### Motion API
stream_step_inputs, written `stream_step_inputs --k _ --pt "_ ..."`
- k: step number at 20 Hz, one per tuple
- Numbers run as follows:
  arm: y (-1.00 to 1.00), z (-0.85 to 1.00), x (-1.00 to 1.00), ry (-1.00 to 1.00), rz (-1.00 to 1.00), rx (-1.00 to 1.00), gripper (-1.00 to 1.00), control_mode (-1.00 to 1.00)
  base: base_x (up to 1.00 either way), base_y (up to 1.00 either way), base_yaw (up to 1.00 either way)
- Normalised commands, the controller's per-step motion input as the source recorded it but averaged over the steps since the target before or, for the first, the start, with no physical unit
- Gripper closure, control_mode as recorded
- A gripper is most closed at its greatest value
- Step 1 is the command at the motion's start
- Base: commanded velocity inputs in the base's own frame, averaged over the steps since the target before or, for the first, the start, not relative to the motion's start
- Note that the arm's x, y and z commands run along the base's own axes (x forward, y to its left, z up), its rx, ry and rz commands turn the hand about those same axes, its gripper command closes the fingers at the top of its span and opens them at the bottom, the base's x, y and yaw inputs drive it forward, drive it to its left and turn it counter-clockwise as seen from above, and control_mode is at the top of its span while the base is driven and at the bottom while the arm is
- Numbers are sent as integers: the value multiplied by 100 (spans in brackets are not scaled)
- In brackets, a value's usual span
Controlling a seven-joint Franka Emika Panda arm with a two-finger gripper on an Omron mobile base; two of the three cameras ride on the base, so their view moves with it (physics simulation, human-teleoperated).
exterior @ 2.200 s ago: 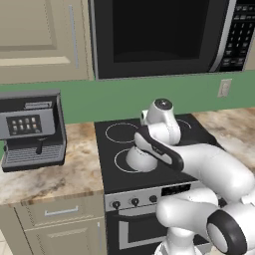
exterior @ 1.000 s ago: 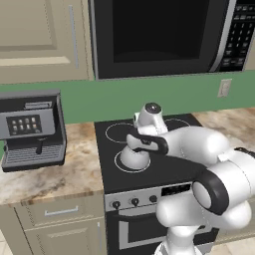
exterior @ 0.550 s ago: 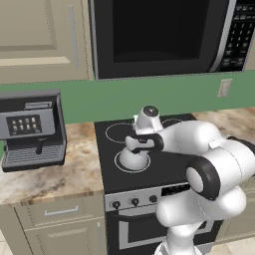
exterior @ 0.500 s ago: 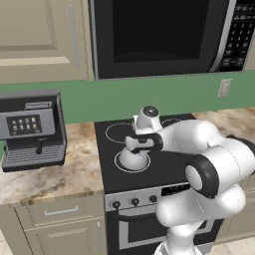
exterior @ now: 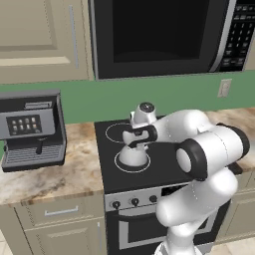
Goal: Pick the kettle from the counter and place it on a stove burner. Then turn the burner on.
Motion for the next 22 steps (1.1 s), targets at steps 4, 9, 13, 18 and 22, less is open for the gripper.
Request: stream_step_inputs --k 4,9,13,18,22 --pt "6 -19 15 0 0 0 100 -100 0 0 0" --pt "0 -28 1 0 0 0 100 -100 0 0 0" --pt "0 -28 -3 0 0 0 100 -100 0 0 0" --pt "0 -21 -10 0 0 0 -100 -100 0 0 0" --pt "-5 -13 -10 0 0 0 -100 -100 0 0 0"
